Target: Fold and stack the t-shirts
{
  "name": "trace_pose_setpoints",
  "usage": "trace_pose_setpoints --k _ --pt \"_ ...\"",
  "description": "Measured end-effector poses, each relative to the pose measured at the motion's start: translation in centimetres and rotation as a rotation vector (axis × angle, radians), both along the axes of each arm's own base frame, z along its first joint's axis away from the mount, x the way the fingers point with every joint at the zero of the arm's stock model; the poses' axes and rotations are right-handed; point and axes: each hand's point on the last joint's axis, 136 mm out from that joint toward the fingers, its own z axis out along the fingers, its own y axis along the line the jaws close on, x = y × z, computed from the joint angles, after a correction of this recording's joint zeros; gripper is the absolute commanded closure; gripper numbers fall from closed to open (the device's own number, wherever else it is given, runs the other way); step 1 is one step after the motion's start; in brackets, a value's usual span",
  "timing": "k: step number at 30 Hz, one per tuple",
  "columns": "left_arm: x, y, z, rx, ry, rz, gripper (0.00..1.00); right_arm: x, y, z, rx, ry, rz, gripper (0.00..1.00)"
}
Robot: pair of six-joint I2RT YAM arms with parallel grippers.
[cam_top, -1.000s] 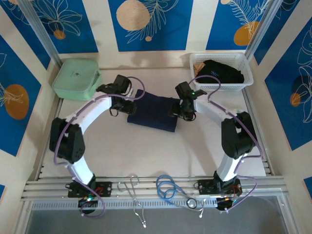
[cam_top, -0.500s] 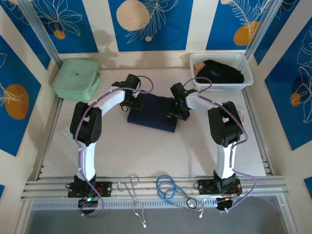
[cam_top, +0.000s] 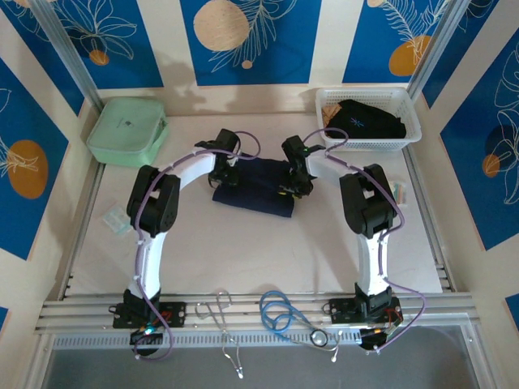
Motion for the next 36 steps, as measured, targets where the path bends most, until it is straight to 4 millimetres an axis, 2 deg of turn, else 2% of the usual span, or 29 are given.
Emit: trace_pose_setpoints --k 2,3,4,5,11,14,18,24,27,31,36 --pt "0.0 -0.1 0.1 -0.009 -0.006 0.005 0.89 0.7 0.6 0.1 0.017 -0.011 0.012 0.96" --pt "0.0 -0.1 0.1 -0.012 -0.010 0.008 0.93 1.2 0.8 0.2 0.022 -0.018 0.020 1.00" --pt "0.0 -0.1 0.1 -0.014 -0.013 0.009 0.99 1.6 1.0 0.3 0.026 -0.024 0.026 1.00" --pt "0.0 -0.1 0.1 -0.015 -0.016 0.012 1.00 2.0 1.1 0.3 0.028 -0.029 0.029 1.00" --pt "0.5 0.1 0.4 -0.009 -0.030 0.021 1.00 4.3 1.3 0.4 0.033 -0.055 0.068 1.00" --pt "1.4 0.1 0.5 0.004 -0.033 0.030 1.00 6.1 1.2 0.6 0.037 -0.073 0.094 1.00" --pt "4.1 0.1 0.7 0.007 -0.056 0.052 1.00 9.7 0.7 0.8 0.042 -0.117 0.133 1.00" --pt "9.2 -0.1 1.1 -0.015 -0.097 0.084 1.00 16.3 0.0 1.3 0.048 -0.220 0.198 1.00" --pt "11.3 -0.1 1.2 -0.033 -0.117 0.097 1.00 18.8 -0.4 1.5 0.042 -0.280 0.226 1.00" --pt "13.6 0.1 1.3 -0.054 -0.148 0.107 1.00 19.8 -1.0 1.4 0.060 -0.299 0.226 1.00" --pt "14.5 0.3 1.4 -0.084 -0.163 0.104 1.00 20.7 -1.4 1.6 0.112 -0.317 0.201 1.00"
